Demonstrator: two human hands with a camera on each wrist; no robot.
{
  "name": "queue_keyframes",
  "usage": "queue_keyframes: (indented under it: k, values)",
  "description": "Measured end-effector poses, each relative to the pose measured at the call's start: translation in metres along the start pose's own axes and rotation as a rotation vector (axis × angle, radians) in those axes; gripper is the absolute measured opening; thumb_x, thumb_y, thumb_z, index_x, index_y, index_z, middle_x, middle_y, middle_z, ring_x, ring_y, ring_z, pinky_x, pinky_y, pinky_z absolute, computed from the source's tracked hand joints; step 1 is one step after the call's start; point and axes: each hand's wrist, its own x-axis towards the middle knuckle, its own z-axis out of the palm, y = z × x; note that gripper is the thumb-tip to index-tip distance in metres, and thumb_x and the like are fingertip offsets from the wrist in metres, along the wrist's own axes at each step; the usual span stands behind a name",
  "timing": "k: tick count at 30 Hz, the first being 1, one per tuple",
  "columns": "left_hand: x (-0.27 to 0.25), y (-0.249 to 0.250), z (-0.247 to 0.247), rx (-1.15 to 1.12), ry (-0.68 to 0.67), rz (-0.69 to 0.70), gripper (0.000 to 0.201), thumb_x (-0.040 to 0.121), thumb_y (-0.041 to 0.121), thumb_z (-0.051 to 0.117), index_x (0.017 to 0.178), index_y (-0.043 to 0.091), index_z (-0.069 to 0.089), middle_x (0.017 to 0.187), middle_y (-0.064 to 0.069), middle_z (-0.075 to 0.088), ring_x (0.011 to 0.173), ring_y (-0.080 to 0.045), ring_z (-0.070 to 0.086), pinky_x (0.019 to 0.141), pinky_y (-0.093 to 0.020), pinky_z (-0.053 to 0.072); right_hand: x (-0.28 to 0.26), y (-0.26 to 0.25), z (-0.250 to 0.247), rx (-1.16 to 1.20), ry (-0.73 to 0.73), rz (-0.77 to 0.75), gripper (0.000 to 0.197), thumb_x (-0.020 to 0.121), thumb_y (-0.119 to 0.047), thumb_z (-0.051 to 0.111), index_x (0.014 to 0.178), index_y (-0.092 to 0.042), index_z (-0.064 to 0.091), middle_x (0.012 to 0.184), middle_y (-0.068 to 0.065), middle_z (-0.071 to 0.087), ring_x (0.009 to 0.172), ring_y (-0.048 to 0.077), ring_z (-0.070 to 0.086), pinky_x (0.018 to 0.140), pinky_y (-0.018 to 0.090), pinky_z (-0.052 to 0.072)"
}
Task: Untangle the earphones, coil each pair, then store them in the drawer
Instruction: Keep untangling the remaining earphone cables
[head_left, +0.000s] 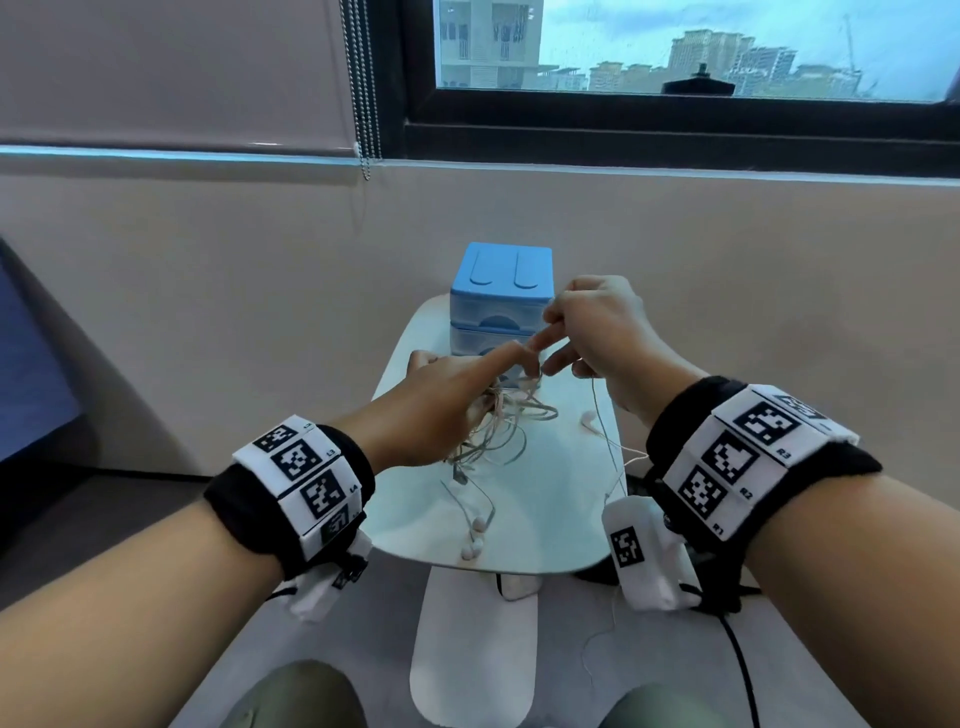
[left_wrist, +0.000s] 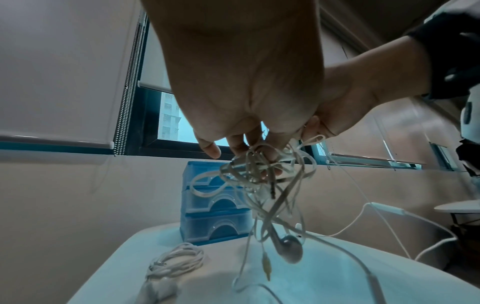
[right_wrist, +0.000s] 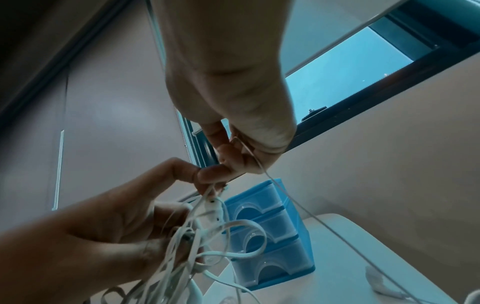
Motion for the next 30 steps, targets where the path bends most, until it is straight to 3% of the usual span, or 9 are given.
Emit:
queue_keyframes:
  k: [3, 8, 12, 14, 17, 19, 23, 25, 30]
  values:
    - [-0.004, -0.007, 0.002, -0.016, -0.054, -0.016, 0.062, 0.096, -0.002, 0.045, 0.135, 0.046, 0.037, 0.085, 0.039, 0.055, 0.075, 0.000, 0.049, 0.087, -0.038, 0.034, 0.004, -0.002, -0.009, 0.011, 0.041, -0.017, 0.018, 0.087, -0.002, 0.047, 0.080, -0.008, 0.062, 0.072, 0.017, 0.075, 0.042, 0.024, 0.058, 0.043, 0.022, 0.029]
    - [-0.006, -0.017, 0.008, -0.207, -0.212, -0.156, 0.071, 0.095, 0.002, 0.051, 0.143, 0.048, 0.024, 0.089, -0.013, 0.061, 0.066, -0.018, 0.049, 0.067, -0.031, 0.049, 0.006, -0.019, -0.035, -0.030, 0.153, -0.099, 0.018, 0.086, -0.005, 0.052, 0.076, -0.008, 0.066, 0.066, 0.014, 0.070, 0.037, 0.017, 0.048, 0.039, 0.018, 0.029]
    - [0.001, -0.019, 0.010, -0.195, -0.301, -0.266, 0.085, 0.093, 0.011, 0.067, 0.151, 0.042, 0.014, 0.114, -0.024, 0.062, 0.091, -0.033, 0.063, 0.084, -0.041, 0.054, 0.000, -0.037, -0.053, -0.206, 0.085, -0.152, 0.018, 0.088, -0.008, 0.057, 0.080, -0.005, 0.073, 0.062, 0.010, 0.063, 0.046, 0.017, 0.044, 0.041, 0.019, 0.033]
    - [0.005, -0.018, -0.001, -0.226, -0.243, -0.293, 0.092, 0.090, 0.015, 0.075, 0.152, 0.043, 0.013, 0.125, -0.020, 0.056, 0.107, -0.027, 0.061, 0.090, -0.038, 0.055, -0.006, -0.045, -0.056, -0.341, -0.026, -0.195, 0.016, 0.089, -0.009, 0.061, 0.082, -0.006, 0.075, 0.061, 0.009, 0.062, 0.047, 0.016, 0.044, 0.042, 0.020, 0.035]
    - [0.011, 0.007, -0.024, -0.402, -0.184, -0.169, 0.100, 0.083, 0.026, 0.085, 0.153, 0.043, 0.014, 0.129, 0.003, 0.054, 0.122, -0.003, 0.055, 0.091, -0.013, 0.049, -0.016, -0.055, -0.054, -0.530, -0.186, -0.281, 0.017, 0.092, -0.017, 0.066, 0.080, -0.014, 0.077, 0.063, 0.006, 0.065, 0.051, 0.011, 0.048, 0.051, 0.024, 0.042]
    - [0.017, 0.027, -0.034, -0.543, -0.182, -0.115, 0.094, 0.082, 0.033, 0.086, 0.152, 0.038, 0.022, 0.127, 0.005, 0.062, 0.122, -0.002, 0.058, 0.098, -0.018, 0.048, -0.021, -0.060, -0.047, -0.561, -0.250, -0.353, 0.018, 0.092, -0.020, 0.067, 0.078, -0.013, 0.076, 0.061, 0.003, 0.064, 0.048, 0.006, 0.047, 0.055, 0.026, 0.042]
    - [0.019, 0.056, -0.052, -0.653, -0.164, -0.132, 0.017, 0.103, 0.017, 0.060, 0.112, 0.004, 0.066, 0.080, -0.020, 0.065, 0.070, -0.017, 0.066, 0.076, -0.023, 0.054, -0.030, -0.052, -0.035, -0.258, -0.263, -0.430, 0.029, 0.095, -0.021, 0.065, 0.070, -0.007, 0.069, 0.056, 0.003, 0.053, 0.047, 0.008, 0.042, 0.051, 0.022, 0.034]
    - [0.020, 0.061, -0.062, -0.635, -0.155, -0.153, 0.029, 0.107, 0.014, 0.049, 0.092, -0.001, 0.068, 0.067, -0.015, 0.056, 0.058, -0.016, 0.058, 0.063, -0.020, 0.048, -0.036, -0.040, -0.035, -0.037, -0.300, -0.410, 0.033, 0.099, -0.025, 0.061, 0.073, -0.004, 0.063, 0.058, 0.007, 0.046, 0.051, 0.014, 0.037, 0.050, 0.024, 0.028]
    - [0.011, 0.054, -0.087, -0.847, -0.046, -0.192, 0.036, 0.107, 0.016, 0.041, 0.076, 0.007, 0.057, 0.055, -0.002, 0.038, 0.050, -0.018, 0.038, 0.077, -0.043, 0.044, -0.042, 0.009, -0.050, 0.080, -0.355, -0.218, 0.038, 0.095, -0.047, 0.063, 0.078, -0.013, 0.061, 0.070, 0.007, 0.054, 0.063, 0.016, 0.047, 0.071, 0.036, 0.035]
